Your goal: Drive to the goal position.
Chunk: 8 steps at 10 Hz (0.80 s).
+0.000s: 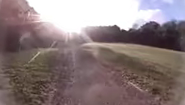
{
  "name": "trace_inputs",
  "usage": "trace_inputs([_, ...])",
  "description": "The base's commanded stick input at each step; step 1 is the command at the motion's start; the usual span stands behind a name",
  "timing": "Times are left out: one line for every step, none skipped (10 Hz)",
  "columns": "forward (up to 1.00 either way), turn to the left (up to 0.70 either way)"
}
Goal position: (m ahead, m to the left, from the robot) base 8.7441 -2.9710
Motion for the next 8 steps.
trace_inputs([0.50, 0.06])
trace_inputs([0.50, 0.00])
trace_inputs([0.50, 0.00])
trace_inputs([0.50, 0.04])
trace_inputs([0.50, 0.11])
trace_inputs([0.50, 0.04])
trace_inputs([0.50, 0.00])
trace_inputs([0.50, 0.00])
